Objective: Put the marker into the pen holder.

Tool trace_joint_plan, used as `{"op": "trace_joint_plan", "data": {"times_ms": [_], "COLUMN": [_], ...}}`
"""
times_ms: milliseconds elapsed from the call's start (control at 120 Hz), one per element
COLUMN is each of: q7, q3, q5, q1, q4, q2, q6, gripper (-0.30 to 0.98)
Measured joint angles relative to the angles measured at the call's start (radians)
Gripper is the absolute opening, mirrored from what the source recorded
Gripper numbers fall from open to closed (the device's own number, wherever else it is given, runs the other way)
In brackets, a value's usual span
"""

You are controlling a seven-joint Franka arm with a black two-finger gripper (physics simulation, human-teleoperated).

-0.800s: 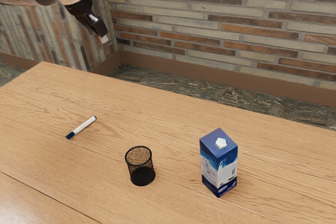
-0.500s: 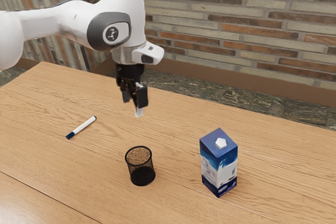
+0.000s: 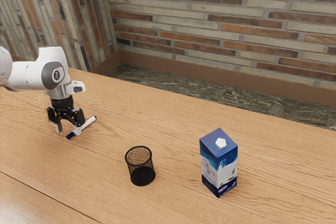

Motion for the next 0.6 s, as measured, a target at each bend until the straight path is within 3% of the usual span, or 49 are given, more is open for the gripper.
{"op": "trace_joint_plan", "data": {"times_ms": [108, 392, 600], "q7": [0.041, 0.122, 0.161], "q3": [-0.032, -0.037, -0.039], "q5": [0.05, 0.104, 0.114], "q1": [0.022, 0.014, 0.013], "q4": [0.001, 0.0, -0.001], "q2": [0.027, 0.054, 0.065], "q6": [0.081, 0.194, 0.23], "gripper": [0.6, 0.22, 0.11]}}
